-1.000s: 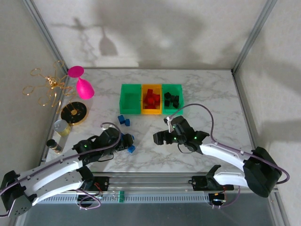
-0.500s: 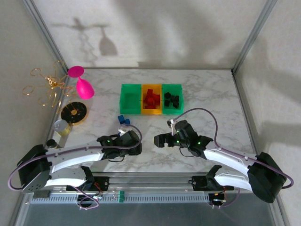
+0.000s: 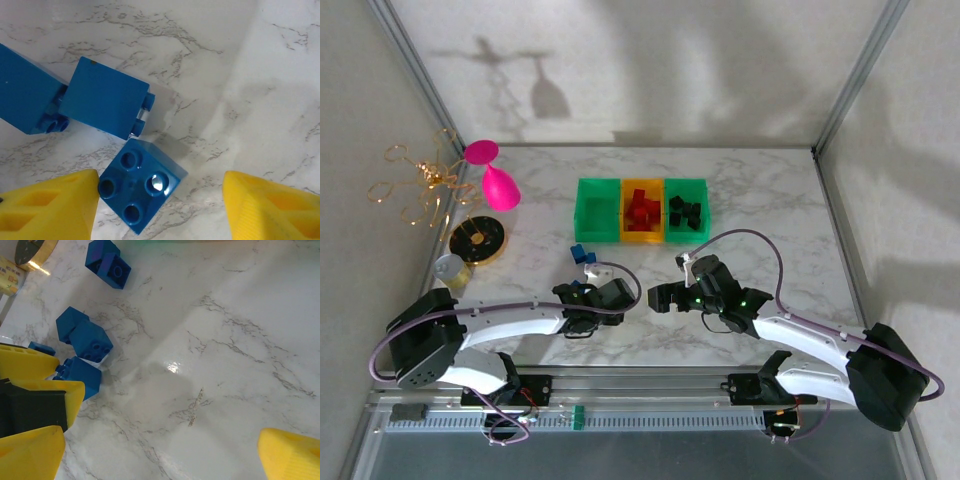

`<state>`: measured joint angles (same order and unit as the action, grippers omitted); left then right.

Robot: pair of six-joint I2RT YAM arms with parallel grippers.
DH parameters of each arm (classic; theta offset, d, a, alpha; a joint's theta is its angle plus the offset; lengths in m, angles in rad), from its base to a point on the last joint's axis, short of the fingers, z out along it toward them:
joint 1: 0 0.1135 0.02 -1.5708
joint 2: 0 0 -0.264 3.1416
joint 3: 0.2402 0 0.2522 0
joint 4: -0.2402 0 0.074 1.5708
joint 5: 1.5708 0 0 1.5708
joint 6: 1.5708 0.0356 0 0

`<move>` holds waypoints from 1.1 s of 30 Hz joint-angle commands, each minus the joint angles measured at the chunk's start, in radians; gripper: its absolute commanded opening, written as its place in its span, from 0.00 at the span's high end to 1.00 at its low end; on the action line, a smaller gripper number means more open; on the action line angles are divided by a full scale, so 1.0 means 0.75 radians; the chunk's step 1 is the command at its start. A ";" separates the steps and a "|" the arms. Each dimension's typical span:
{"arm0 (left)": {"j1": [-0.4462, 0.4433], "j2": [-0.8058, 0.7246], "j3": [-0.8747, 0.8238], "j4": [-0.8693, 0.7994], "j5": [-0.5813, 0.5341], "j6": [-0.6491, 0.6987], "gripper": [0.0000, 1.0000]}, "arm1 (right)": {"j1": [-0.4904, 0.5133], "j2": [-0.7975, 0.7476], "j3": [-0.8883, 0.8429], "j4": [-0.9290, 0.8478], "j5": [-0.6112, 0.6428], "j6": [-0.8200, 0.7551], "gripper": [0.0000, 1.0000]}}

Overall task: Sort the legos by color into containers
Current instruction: Pick up the lego from the middle-left of the table.

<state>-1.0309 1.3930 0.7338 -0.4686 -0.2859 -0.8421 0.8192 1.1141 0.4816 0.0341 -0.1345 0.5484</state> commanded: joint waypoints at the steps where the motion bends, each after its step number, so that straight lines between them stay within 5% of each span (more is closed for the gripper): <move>1: -0.018 -0.033 0.017 -0.040 -0.046 -0.019 0.33 | 0.014 -0.022 -0.015 0.016 0.029 0.012 0.01; 18: 0.004 0.048 0.007 0.050 -0.022 0.004 0.29 | 0.011 0.008 0.015 0.000 0.039 0.020 0.01; 33: 0.014 0.107 0.027 0.035 -0.059 0.006 0.54 | 0.014 -0.051 0.012 -0.023 0.057 0.020 0.02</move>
<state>-1.0275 1.4609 0.7353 -0.4042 -0.2958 -0.8345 0.8207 1.0950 0.4820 0.0319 -0.1081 0.5552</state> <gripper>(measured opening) 0.474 0.985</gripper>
